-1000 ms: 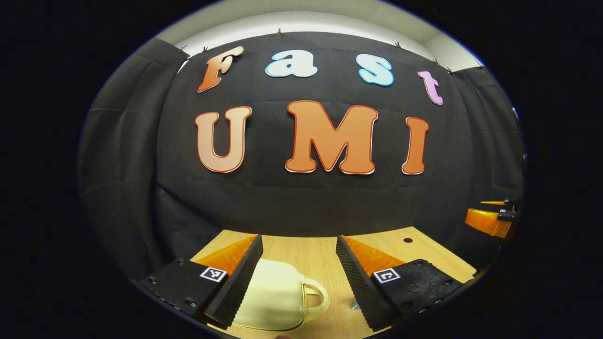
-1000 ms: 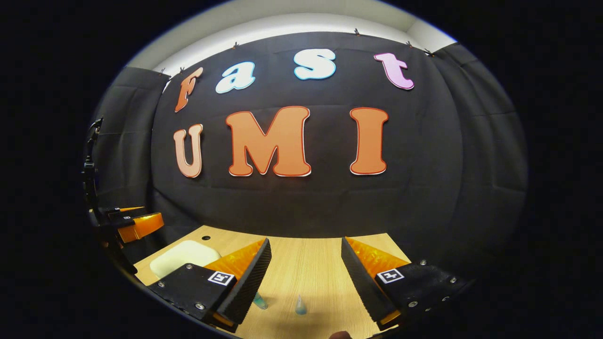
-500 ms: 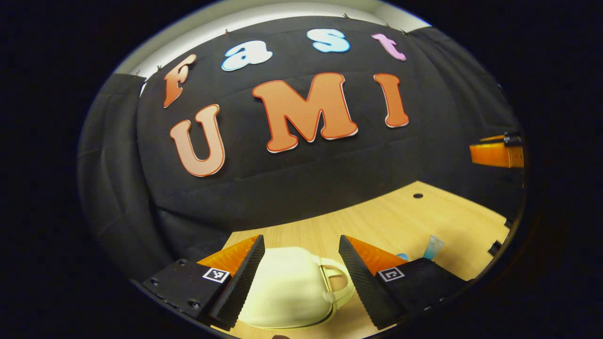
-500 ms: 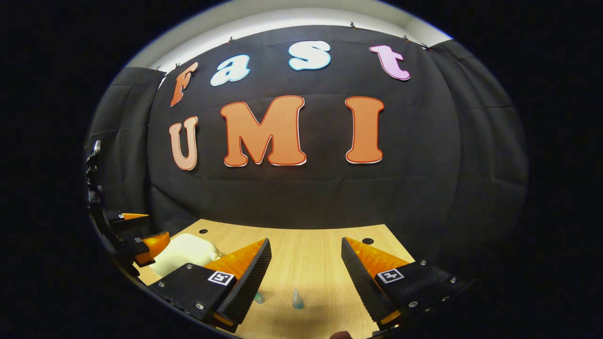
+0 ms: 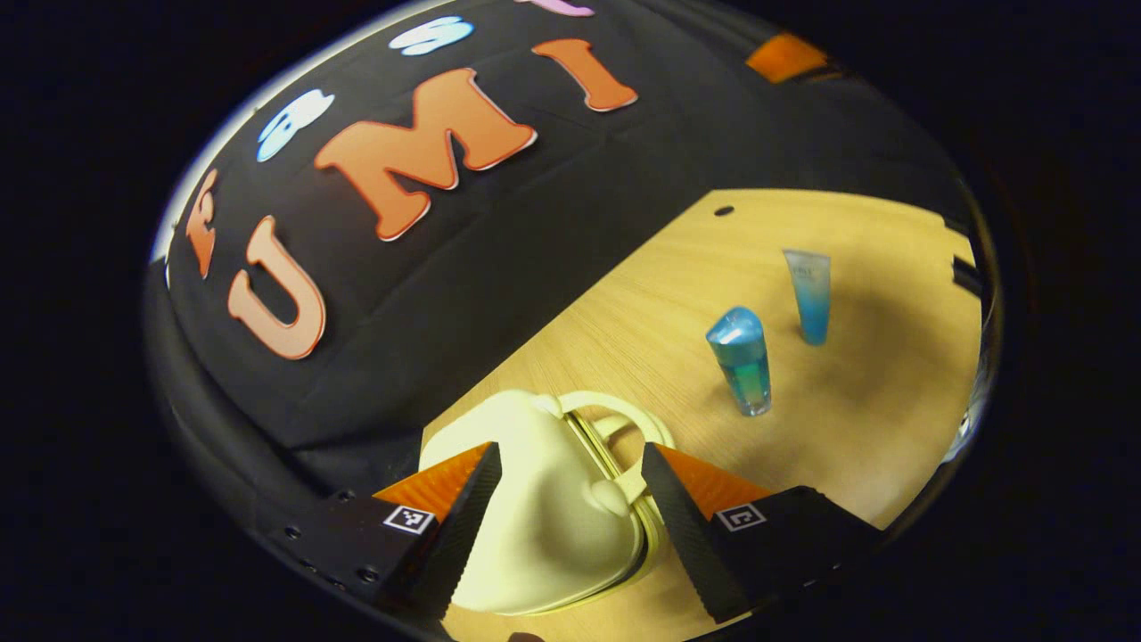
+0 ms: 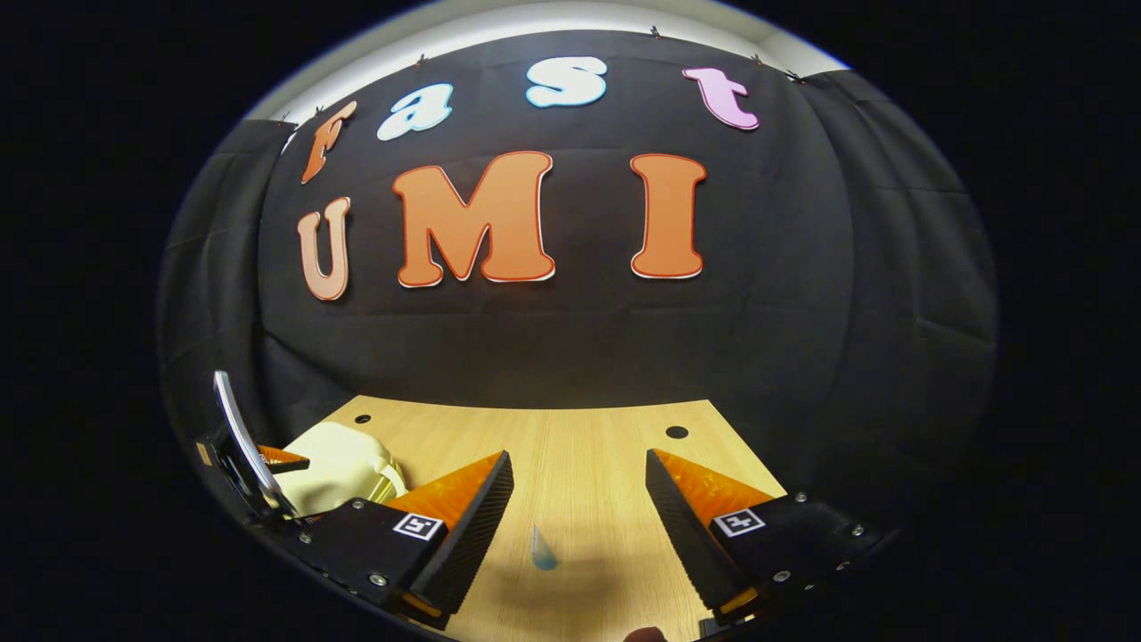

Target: First open the suitcase, pack the skin care products into it, and then close the suitcase.

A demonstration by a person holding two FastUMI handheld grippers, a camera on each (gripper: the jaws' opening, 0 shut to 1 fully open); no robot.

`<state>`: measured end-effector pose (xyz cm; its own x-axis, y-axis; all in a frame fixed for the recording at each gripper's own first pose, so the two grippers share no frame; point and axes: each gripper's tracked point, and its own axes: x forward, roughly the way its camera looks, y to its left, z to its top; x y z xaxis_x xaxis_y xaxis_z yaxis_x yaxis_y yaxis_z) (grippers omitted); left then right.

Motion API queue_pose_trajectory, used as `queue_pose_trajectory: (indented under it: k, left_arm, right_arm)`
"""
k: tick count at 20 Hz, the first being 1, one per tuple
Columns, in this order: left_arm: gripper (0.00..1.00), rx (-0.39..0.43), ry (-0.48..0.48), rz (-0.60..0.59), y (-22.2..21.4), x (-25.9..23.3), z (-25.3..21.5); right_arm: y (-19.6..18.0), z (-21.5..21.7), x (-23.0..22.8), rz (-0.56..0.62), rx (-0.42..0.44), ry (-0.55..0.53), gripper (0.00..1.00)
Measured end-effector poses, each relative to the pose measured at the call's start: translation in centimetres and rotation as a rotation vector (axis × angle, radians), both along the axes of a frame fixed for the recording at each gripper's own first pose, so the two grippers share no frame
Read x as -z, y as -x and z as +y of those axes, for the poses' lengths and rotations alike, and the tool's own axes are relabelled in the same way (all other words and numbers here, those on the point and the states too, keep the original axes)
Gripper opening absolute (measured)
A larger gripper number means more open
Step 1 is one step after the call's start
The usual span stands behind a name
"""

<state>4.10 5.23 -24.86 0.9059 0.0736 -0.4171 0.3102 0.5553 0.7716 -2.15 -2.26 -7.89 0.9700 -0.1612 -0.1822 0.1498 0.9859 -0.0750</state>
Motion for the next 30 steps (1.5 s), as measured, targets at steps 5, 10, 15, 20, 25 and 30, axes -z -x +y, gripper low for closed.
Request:
queue_pose_trajectory:
  k: [5,10,15,20,25,30]
  left_arm:
    - [0.98,0.058,-0.226,0.068,-0.6,3.9,-0.3]
    - [0.98,0.099,-0.395,0.106,-2.2,6.3,0.1]
    - [0.98,0.077,-0.481,0.162,-3.8,7.7,0.6]
    - [0.51,0.080,-0.506,0.238,-4.3,9.9,0.8]
    - [0.10,0.040,-0.428,0.245,-4.3,9.1,0.1]
    - [0.10,-0.032,-0.147,0.270,-4.2,5.7,-0.5]
  right_arm:
    - [-0.1,-1.5,1.8,0.047,0.043,-0.067,0.95]
    - [-0.1,-3.1,2.5,0.067,0.078,-0.068,0.94]
    - [-0.3,-4.1,3.1,0.086,0.108,-0.086,0.95]
    - [-0.4,-4.6,3.3,0.095,0.115,-0.075,0.95]
    - [-0.9,-4.3,2.7,0.076,0.098,-0.068,0.95]
    - [-1.7,-2.2,2.0,0.054,0.069,-0.113,0.95]
